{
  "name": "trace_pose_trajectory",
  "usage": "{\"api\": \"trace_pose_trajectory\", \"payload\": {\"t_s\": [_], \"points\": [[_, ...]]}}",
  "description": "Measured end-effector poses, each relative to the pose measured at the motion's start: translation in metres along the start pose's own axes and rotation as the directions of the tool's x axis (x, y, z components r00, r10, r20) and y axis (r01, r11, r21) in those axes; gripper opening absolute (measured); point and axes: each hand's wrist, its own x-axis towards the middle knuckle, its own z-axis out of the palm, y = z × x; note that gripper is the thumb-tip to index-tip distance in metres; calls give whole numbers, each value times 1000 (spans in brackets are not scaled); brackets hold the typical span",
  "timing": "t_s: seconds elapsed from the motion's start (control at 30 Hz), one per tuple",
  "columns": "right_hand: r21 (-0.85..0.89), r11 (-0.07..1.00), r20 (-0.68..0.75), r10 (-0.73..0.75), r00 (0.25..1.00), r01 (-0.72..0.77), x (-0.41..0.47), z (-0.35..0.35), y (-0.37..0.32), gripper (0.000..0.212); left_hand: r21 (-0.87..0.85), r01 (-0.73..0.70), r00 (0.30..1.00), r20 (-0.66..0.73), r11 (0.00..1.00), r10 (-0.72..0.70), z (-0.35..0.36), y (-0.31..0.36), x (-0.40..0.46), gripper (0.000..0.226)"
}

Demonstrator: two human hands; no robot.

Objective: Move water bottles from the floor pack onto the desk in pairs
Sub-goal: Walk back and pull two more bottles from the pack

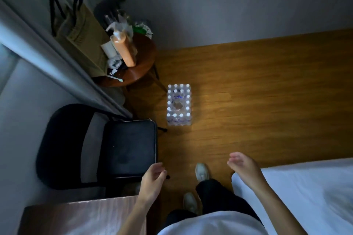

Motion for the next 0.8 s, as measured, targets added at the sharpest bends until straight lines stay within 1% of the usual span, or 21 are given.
{"api": "trace_pose_trajectory", "payload": {"t_s": [0.1,0.2,0.3,0.4,0.57,0.67,0.8], "points": [[-22,1000,17,-10,1000,10,37,4,-22,20,5,16,1000,15,1000,-16,-1,19,37,23],[-8,1000,14,-18,1000,18,78,6,-46,20,-12,32,999,-4,999,-32,0,42,73,21],[-33,999,51,-23,998,24,118,6,-72,21,-10,45,999,-30,999,-45,0,69,108,23],[-44,999,73,-7,997,11,159,5,-97,23,-10,56,997,-56,998,-57,-1,96,141,25],[-77,997,114,31,993,-23,225,2,-135,22,-13,92,994,-63,996,-93,-8,135,201,23],[-86,995,121,65,990,-55,260,8,-155,22,-4,114,993,-41,993,-114,-11,150,240,23],[-74,995,119,82,990,-73,303,19,-177,22,4,182,983,14,983,-182,-16,164,298,27]]}}
